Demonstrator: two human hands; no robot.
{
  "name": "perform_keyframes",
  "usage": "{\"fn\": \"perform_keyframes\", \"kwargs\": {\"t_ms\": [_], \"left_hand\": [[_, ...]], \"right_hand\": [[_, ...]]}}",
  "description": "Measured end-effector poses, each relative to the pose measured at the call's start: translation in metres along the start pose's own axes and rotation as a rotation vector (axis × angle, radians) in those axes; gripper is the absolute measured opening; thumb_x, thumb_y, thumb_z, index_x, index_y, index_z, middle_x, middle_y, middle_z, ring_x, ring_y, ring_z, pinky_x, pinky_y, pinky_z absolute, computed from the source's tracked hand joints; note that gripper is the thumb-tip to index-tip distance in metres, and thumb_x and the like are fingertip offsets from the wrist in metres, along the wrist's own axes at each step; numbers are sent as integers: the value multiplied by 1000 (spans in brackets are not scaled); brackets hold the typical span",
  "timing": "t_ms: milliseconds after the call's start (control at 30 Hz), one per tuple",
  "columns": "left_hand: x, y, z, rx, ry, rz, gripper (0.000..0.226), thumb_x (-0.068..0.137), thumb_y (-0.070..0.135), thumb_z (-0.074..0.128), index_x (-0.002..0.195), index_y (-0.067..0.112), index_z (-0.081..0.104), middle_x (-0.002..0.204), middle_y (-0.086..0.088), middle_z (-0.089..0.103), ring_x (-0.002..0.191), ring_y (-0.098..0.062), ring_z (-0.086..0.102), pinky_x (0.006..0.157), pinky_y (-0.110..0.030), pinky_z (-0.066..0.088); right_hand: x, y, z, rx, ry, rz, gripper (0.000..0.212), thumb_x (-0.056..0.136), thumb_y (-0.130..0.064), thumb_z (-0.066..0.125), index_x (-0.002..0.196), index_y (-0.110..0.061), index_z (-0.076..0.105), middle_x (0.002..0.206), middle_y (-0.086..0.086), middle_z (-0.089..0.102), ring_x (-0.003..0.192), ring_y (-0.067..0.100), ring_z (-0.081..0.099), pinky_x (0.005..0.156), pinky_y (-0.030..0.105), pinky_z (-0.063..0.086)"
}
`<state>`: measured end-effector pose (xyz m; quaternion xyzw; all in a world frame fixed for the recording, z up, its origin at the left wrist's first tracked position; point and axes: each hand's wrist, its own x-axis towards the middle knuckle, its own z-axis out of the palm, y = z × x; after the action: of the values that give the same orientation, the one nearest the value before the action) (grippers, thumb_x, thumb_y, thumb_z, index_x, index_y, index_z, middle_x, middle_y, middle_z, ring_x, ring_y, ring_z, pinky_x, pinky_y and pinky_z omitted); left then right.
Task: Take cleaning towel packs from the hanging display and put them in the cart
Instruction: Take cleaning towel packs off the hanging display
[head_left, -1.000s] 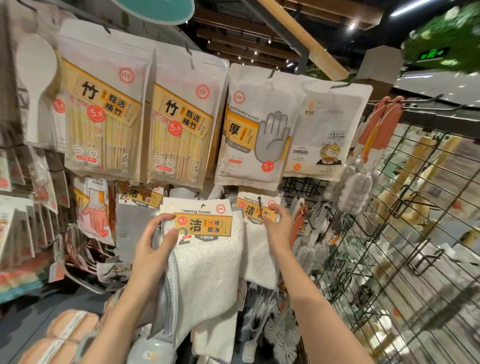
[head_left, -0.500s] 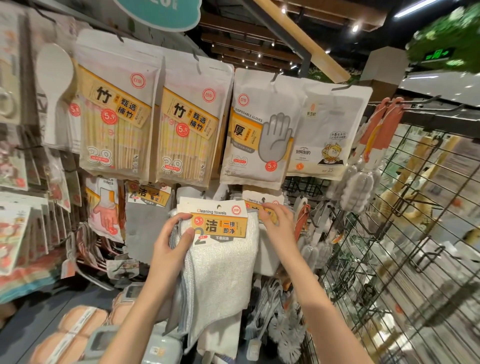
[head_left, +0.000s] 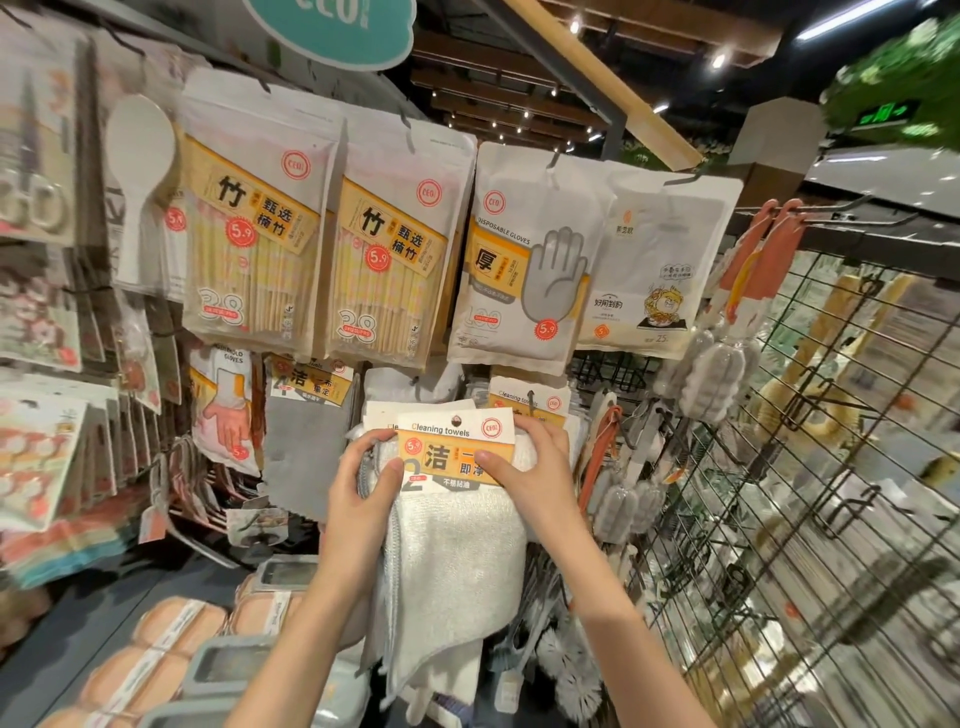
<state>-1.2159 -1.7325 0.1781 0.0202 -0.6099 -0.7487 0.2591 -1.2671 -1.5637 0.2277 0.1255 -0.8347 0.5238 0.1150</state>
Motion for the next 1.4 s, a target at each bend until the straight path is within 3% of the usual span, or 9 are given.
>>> {"fn": "perform_keyframes", "kwargs": {"t_ms": [67, 167, 300, 433, 567, 667, 933, 1067, 1400], "left_hand": [[-2, 3, 3, -29, -1, -10, 27, 92, 12, 58, 115, 27, 57, 115, 4, 64, 100, -13, 66, 73, -20, 53], [-3, 6, 6, -30, 5, 1, 28, 91, 12, 59, 116, 25, 57, 111, 12, 64, 96, -3, 65, 73, -16, 52], [-1, 8, 5, 26, 28, 40, 29, 88, 16, 64, 115, 25, 57, 114, 25, 55, 100, 24, 47, 80, -3, 40], [4, 7, 4, 41, 13, 57, 27, 88, 23, 63, 114, 24, 57, 114, 28, 55, 105, 23, 45, 89, -11, 34], [8, 6, 4, 29, 16, 53, 22, 90, 29, 59, 112, 24, 59, 115, 22, 58, 111, 8, 51, 95, -21, 41], [9, 6, 5, 30, 16, 57, 22, 90, 23, 61, 112, 22, 59, 114, 23, 57, 109, 11, 51, 91, -15, 42], [14, 1, 4, 66, 28, 53, 30, 87, 6, 63, 109, 25, 59, 114, 18, 59, 108, 6, 53, 90, -19, 40], [15, 0, 5, 68, 27, 75, 29, 88, 4, 62, 111, 20, 58, 111, 18, 58, 93, 21, 53, 72, 2, 38], [19, -8, -4, 103, 57, 68, 27, 87, 4, 62, 109, 21, 58, 110, 21, 59, 96, 18, 53, 79, -7, 39]], "right_hand": [[-3, 2, 2, 75, -3, 34, 45, 75, -21, 78, 111, -27, 52, 123, -3, 46, 102, 4, 52, 84, 2, 41], [-3, 6, 2, 170, 8, 75, 40, 74, -15, 79, 98, -29, 50, 108, -3, 64, 100, 15, 63, 90, 40, 52], [2, 9, 0, 246, 16, 97, 41, 71, -13, 80, 95, -27, 51, 102, -2, 68, 96, 19, 66, 88, 47, 53], [5, 10, -2, 283, 66, 96, 41, 72, -9, 79, 97, -28, 52, 104, -2, 67, 99, 19, 65, 89, 42, 53], [5, 11, -8, 306, 95, 90, 42, 74, -5, 76, 97, -28, 51, 100, -10, 63, 96, 12, 63, 76, 20, 52], [6, 16, -13, 288, 132, 95, 43, 74, -6, 76, 105, -22, 51, 99, -18, 58, 92, 0, 57, 68, 9, 46], [14, 40, -25, 333, 312, 194, 52, 76, -9, 76, 118, -19, 48, 121, 1, 54, 110, 18, 55, 87, 29, 46], [24, 42, -29, 316, 348, 163, 54, 77, -5, 74, 123, -16, 48, 118, -2, 52, 107, 13, 52, 78, 17, 43], [53, 59, -21, 247, 359, 229, 55, 78, -3, 72, 125, -20, 49, 111, -6, 53, 103, 14, 53, 83, 26, 41]]}}
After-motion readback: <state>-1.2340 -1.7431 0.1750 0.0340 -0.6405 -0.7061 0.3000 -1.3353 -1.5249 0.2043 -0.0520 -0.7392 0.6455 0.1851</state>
